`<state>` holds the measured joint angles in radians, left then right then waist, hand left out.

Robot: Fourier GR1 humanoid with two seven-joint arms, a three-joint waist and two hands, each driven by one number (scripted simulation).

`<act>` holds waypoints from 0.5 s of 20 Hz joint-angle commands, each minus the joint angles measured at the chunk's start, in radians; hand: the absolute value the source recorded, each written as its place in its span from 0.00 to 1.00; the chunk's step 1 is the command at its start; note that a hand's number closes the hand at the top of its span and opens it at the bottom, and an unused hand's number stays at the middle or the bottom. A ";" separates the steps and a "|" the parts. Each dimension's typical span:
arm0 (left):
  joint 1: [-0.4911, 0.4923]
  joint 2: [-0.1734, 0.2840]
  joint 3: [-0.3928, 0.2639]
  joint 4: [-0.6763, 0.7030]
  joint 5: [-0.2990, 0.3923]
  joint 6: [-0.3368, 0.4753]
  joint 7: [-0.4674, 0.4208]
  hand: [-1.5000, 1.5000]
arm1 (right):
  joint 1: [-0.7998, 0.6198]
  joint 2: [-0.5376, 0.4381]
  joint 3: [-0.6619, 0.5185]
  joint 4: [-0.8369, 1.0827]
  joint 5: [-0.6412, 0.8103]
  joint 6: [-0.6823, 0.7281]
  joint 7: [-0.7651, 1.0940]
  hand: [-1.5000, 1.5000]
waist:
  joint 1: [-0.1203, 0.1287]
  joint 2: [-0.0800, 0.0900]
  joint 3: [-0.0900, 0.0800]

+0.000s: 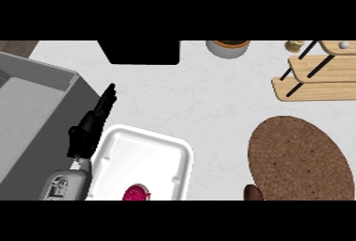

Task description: Pick the bell pepper from the placemat and place it in the tiered shelf

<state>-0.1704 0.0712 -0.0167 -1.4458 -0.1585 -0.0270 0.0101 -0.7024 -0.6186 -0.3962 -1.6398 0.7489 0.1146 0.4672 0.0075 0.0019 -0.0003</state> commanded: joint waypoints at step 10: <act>0.013 0.007 0.002 -0.089 0.014 -0.016 0.068 0.50 | -0.066 0.012 0.048 0.455 0.135 -0.361 -0.292 1.00 | 0.012 0.001 0.001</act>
<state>-0.1589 0.0746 -0.0106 -1.4581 -0.1511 -0.0385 0.0142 -0.7345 -0.6091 -0.3472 -1.3362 0.8429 -0.1466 0.2247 0.0131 0.0032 -0.0001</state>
